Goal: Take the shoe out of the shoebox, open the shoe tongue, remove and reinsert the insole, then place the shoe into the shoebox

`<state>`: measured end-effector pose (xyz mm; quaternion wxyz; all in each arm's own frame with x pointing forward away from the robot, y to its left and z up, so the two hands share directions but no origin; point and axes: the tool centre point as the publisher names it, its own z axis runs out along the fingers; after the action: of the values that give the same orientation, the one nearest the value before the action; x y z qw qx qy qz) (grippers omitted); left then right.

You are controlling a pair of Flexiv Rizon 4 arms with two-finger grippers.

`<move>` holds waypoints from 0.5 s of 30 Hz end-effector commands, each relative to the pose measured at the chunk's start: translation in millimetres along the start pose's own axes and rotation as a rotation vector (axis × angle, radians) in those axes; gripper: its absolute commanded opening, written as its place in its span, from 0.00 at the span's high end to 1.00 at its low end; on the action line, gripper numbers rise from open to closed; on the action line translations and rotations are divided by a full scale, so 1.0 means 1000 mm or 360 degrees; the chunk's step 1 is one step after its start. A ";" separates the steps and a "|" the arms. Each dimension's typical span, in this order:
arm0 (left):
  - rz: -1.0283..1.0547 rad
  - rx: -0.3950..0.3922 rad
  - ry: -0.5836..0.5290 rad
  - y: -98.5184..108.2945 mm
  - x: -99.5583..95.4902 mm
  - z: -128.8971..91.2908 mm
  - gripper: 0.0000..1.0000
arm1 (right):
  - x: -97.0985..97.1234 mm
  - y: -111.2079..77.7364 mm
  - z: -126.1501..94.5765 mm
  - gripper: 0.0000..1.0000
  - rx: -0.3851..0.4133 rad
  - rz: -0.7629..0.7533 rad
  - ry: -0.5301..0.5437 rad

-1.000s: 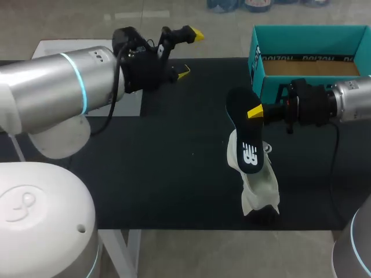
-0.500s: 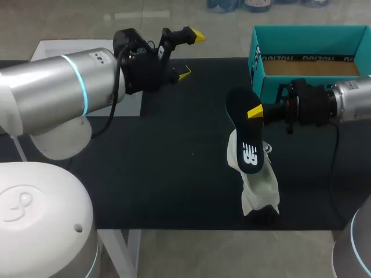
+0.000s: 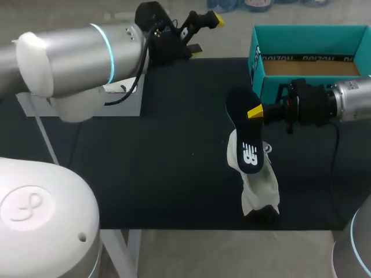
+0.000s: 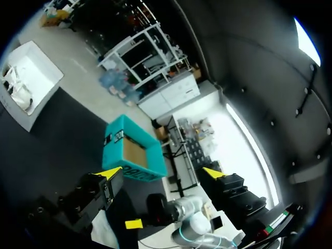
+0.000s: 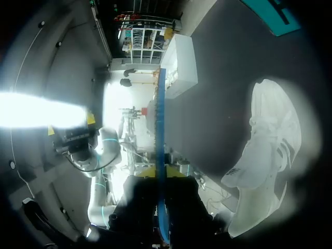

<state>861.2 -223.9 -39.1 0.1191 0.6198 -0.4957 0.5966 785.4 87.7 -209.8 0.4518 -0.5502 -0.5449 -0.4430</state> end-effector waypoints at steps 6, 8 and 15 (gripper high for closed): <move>0.0254 -0.1550 -0.0143 -0.010 0.012 0.009 0.00 | 0.000 0.000 0.001 1.00 -0.0003 0.0001 -0.0002; 0.0277 -0.1716 -0.0137 -0.010 0.016 0.005 0.00 | 0.000 0.000 0.001 1.00 -0.0003 0.0001 -0.0002; 0.0528 -0.2424 -0.0467 0.014 0.002 -0.018 0.00 | 0.000 0.000 0.001 1.00 -0.0003 0.0001 -0.0002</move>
<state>853.0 -237.9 -36.9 0.0689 0.5752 -0.5723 0.5804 785.5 87.7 -209.8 0.4518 -0.5502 -0.5449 -0.4430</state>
